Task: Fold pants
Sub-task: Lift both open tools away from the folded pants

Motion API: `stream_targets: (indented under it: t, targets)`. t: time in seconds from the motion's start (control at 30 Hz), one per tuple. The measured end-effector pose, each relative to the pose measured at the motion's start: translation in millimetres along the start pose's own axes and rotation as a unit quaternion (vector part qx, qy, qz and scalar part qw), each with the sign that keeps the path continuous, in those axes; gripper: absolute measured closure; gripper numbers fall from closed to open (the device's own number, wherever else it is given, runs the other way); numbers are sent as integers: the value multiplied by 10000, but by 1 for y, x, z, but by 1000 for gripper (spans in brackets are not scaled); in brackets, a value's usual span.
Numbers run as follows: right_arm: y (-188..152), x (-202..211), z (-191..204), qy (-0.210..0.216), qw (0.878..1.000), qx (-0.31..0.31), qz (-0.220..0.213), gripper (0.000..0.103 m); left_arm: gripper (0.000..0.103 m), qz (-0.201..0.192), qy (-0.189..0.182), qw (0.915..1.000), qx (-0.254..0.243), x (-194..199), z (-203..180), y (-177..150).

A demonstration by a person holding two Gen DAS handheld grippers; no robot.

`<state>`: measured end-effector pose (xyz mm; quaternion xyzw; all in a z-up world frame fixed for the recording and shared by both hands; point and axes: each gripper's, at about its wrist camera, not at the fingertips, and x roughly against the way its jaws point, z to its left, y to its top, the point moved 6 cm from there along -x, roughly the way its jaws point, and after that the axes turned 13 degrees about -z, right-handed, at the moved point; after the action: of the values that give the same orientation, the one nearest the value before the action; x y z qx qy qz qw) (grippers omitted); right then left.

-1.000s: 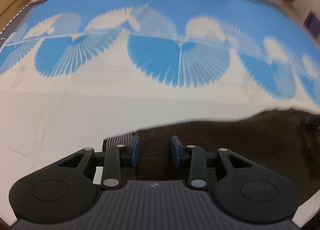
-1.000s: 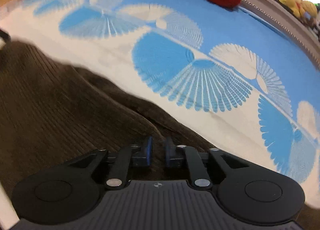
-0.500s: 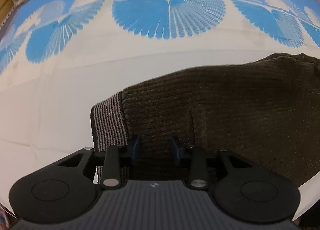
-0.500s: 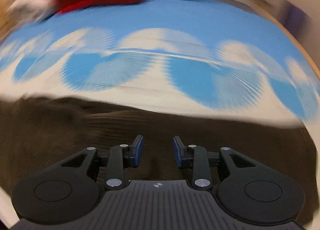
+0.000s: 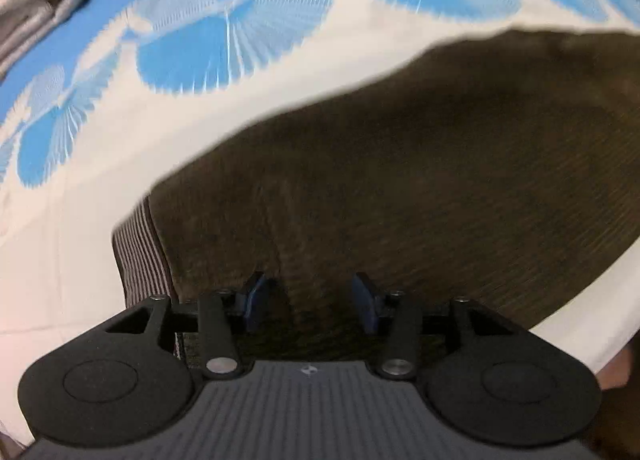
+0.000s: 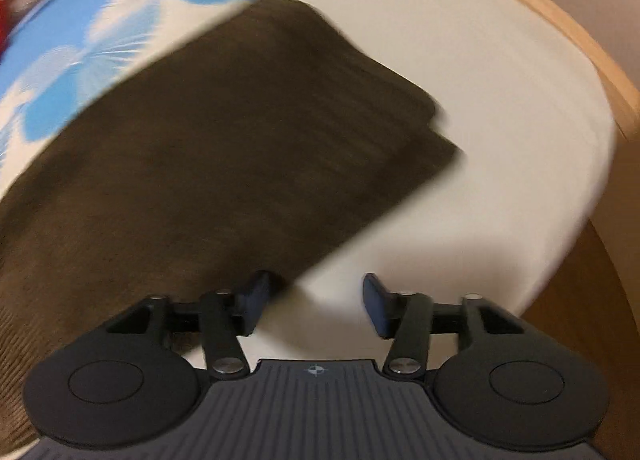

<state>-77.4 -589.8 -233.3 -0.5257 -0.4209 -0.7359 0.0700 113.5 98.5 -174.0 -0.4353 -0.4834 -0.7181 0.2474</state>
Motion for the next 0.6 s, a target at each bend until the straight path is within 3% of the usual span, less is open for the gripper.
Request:
stream_targets:
  t: [0.13, 0.23, 0.3, 0.37, 0.43, 0.5, 0.6]
  targets:
    - [15, 11, -28, 145, 9963, -657, -529, 51, 49, -692, 47, 9964, 492, 53, -13, 32]
    - [26, 21, -50, 307, 9842, -1455, -961, 51, 41, -1491, -415, 9840, 886, 86, -35, 46]
    - [29, 23, -69, 318, 9715, -2058, -1133, 50, 41, -1867, -612, 9742, 1110, 85, -51, 43]
    - [28, 24, -82, 351, 9554, -2677, -1194, 50, 46, -1428, -552, 9820, 1106, 60, -70, 31]
    - [25, 19, -89, 403, 9445, -3054, -1138, 50, 52, -1122, -719, 9847, 1120, 50, -87, 22]
    - [26, 8, -87, 510, 9410, -3164, -1091, 50, 55, -1020, -1005, 9860, 849, 45, -103, 20]
    - [26, -3, -80, 634, 9398, -3206, -998, 50, 58, -795, -1039, 9898, 565, 29, -113, 13]
